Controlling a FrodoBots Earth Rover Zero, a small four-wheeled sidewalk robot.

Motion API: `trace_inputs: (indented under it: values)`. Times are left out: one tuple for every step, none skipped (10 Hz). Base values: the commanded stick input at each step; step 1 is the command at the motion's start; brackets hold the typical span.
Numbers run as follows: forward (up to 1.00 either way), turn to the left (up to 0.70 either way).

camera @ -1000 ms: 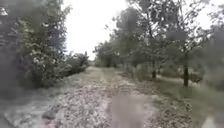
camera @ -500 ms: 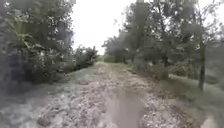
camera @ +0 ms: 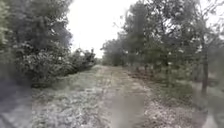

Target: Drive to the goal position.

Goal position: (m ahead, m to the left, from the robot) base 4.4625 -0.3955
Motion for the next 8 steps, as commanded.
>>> trace_inputs:
  values:
    - [0.63,0.0]
    - [0.7,0.0]
    - [0.7,0.0]
    - [0.7,0.0]
    - [0.7,0.0]
    - [0.7,0.0]
    - [0.72,0.0]
    - [0.85,0.0]
